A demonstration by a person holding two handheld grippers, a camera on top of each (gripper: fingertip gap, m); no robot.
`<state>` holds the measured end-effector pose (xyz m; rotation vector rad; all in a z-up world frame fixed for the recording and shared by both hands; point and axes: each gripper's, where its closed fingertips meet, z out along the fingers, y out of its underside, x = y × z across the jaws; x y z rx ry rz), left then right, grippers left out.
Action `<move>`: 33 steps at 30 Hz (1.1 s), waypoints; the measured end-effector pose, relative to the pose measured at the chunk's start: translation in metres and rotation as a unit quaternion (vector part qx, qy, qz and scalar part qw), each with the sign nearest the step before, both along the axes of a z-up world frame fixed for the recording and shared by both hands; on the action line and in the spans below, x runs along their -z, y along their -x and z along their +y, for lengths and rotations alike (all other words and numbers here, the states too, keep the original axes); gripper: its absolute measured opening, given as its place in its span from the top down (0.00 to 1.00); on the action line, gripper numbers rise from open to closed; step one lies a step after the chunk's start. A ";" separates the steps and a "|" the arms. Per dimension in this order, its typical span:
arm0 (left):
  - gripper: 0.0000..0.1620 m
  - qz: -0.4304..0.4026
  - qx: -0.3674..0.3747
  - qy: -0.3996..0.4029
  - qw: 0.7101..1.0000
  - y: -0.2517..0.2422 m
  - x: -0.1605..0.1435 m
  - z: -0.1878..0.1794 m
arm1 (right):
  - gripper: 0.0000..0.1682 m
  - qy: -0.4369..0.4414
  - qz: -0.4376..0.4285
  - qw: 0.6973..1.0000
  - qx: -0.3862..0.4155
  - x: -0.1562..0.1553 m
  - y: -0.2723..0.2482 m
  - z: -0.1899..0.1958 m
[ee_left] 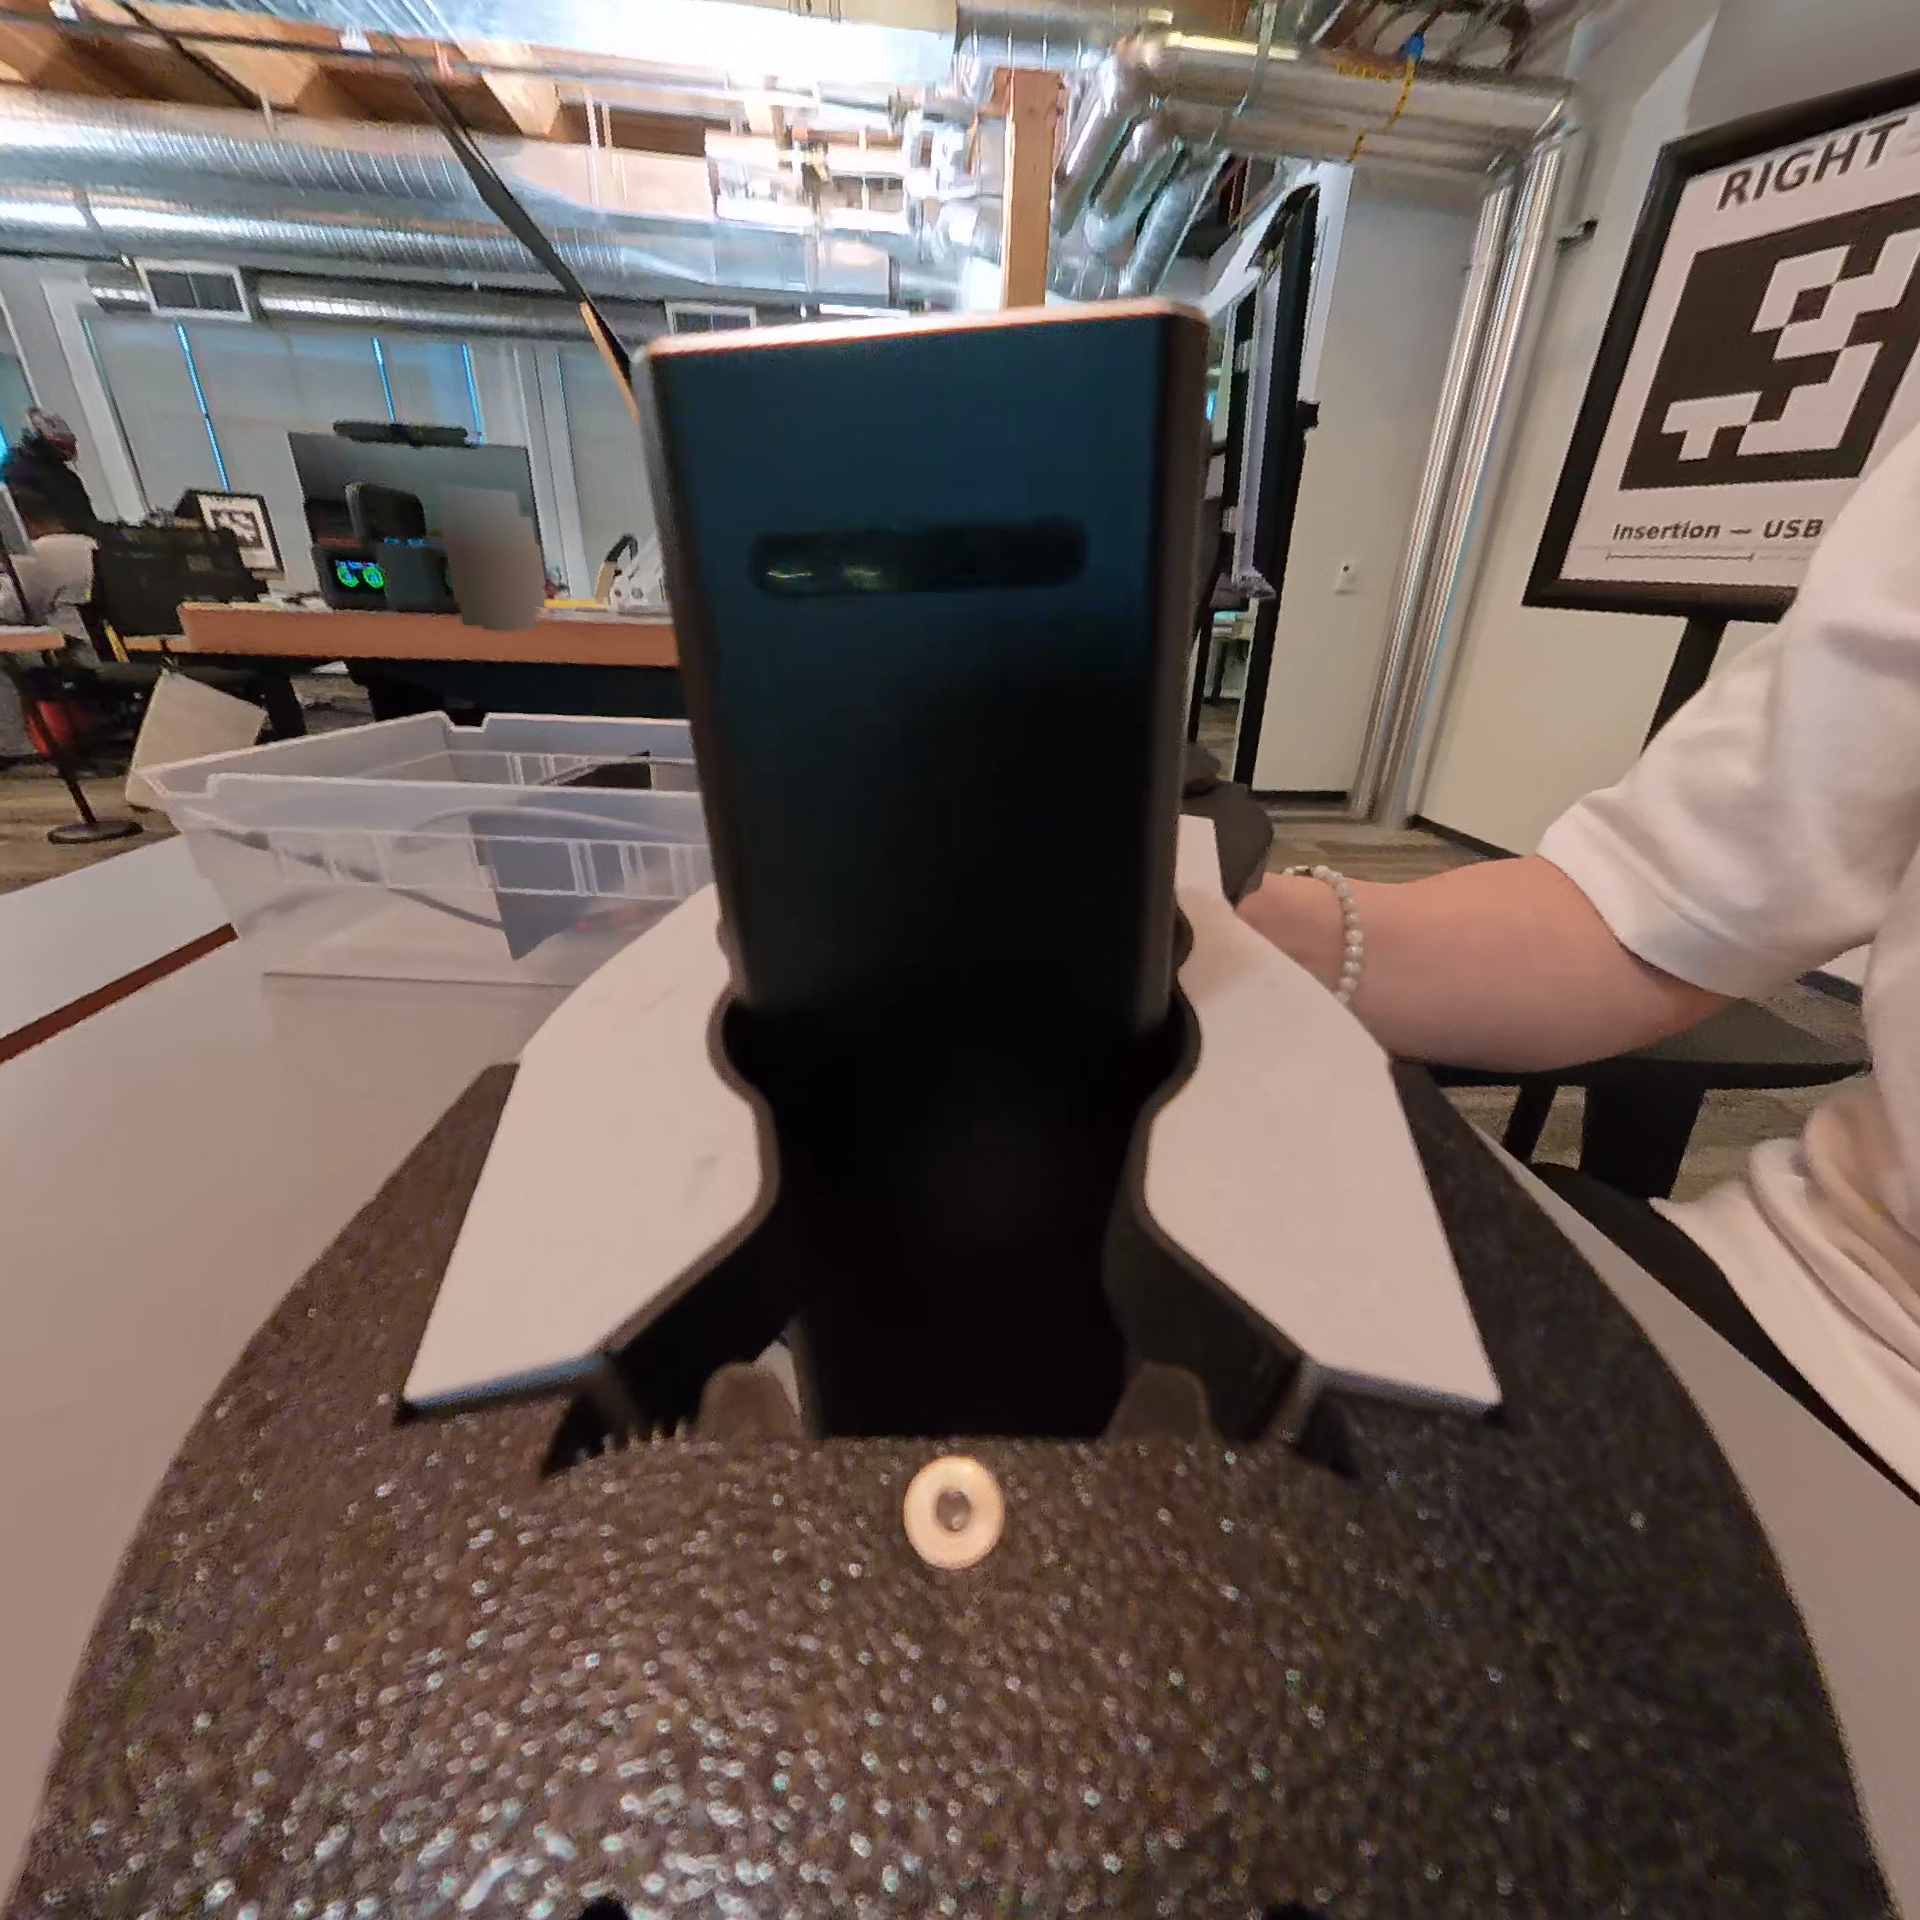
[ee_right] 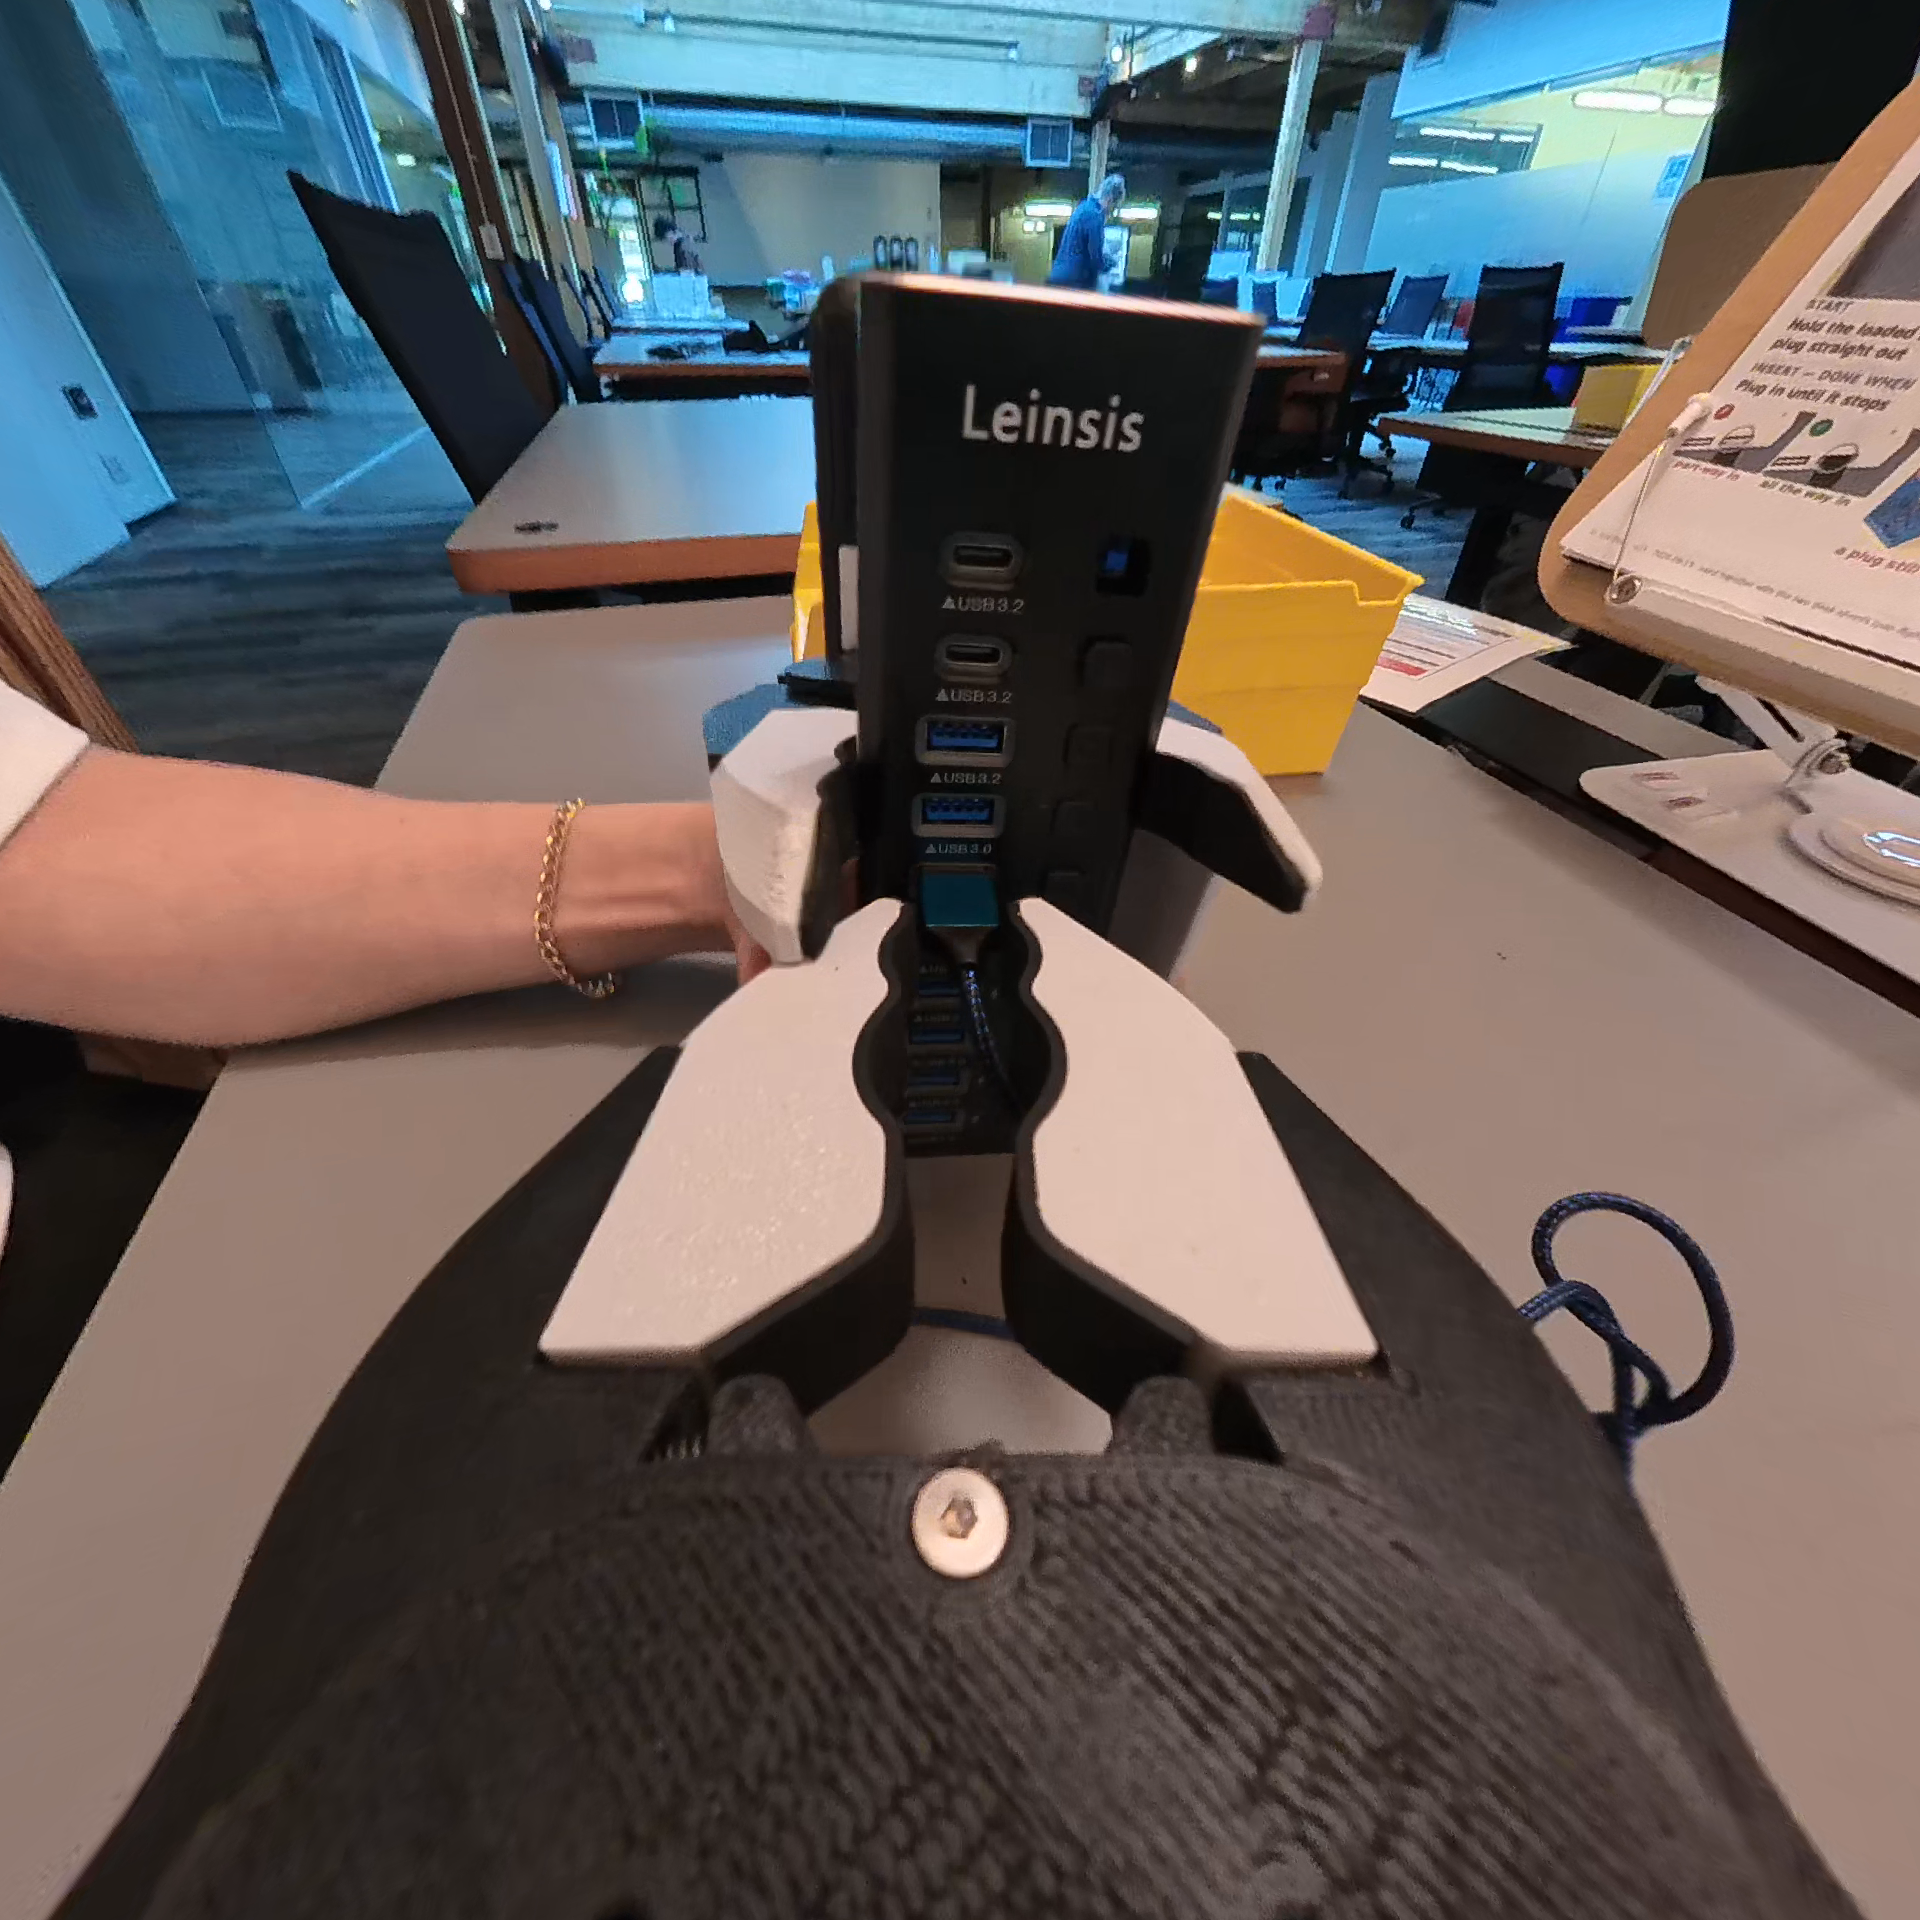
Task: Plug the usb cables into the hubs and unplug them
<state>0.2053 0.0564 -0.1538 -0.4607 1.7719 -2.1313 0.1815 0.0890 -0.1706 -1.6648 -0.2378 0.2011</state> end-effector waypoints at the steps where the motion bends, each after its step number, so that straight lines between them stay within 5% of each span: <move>1: 0.56 0.006 0.001 -0.005 1.000 0.000 0.001 -0.001 | 0.91 0.003 -0.009 1.000 -0.002 0.001 0.000 -0.001; 7: 0.55 0.035 0.015 -0.041 0.998 0.003 0.011 -0.006 | 0.91 0.035 -0.071 0.997 -0.009 0.009 -0.001 -0.007; 25: 0.49 0.048 -0.021 -0.092 0.994 -0.008 0.028 -0.009 | 0.91 0.055 -0.069 0.996 -0.008 0.012 -0.012 -0.017; 33: 0.62 0.037 -0.030 -0.060 0.997 -0.008 0.021 0.002 | 0.91 0.061 -0.062 0.996 -0.007 0.013 -0.018 -0.023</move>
